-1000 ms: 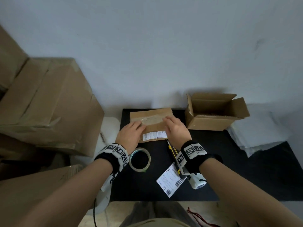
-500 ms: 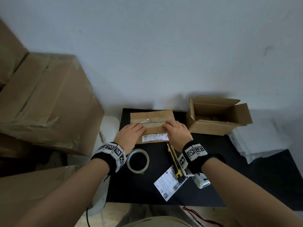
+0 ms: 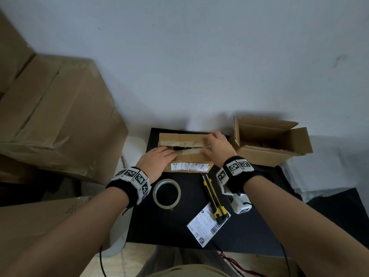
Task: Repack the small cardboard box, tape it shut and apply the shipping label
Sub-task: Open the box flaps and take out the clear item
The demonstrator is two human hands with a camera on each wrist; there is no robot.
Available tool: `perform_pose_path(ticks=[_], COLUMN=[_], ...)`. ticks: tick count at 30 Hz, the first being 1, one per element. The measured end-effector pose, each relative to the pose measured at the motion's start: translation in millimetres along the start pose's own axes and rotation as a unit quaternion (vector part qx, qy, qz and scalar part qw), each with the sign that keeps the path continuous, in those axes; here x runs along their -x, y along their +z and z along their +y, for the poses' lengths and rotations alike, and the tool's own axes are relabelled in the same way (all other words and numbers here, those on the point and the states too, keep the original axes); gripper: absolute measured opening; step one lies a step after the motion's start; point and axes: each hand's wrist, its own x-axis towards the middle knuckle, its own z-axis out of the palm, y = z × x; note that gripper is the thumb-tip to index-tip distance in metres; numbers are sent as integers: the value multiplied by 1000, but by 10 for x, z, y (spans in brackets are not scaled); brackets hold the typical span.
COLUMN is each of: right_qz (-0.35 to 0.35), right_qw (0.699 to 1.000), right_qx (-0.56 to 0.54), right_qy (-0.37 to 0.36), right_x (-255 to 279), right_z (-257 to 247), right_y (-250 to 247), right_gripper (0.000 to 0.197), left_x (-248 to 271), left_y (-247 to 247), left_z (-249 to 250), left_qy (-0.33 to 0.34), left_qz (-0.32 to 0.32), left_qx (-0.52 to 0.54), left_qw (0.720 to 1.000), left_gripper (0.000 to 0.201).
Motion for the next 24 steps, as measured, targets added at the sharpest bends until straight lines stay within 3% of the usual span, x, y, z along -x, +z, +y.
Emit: perform_pose_path(ticks=[11, 14, 21, 24], right_qz=[-28, -31, -41, -45], right_qw=[992, 979, 961, 966], right_qx=[121, 190, 245, 223], right_qy=[-35, -71, -126, -124], right_x=[-158, -157, -139, -154], right_z=[-179, -199, -163, -140], right_y=[-61, -80, -80, -77], right_gripper=[47, 41, 37, 35], left_x=[9, -12, -41, -58], left_y=[16, 60, 97, 50], left_z=[-29, -65, -111, -111], left_qy=[-10, -3, 10, 2], left_qz=[6, 15, 26, 7], left_qx=[27, 38, 33, 20], left_qw=[1000, 999, 999, 1000], left_gripper=[63, 60, 50, 44])
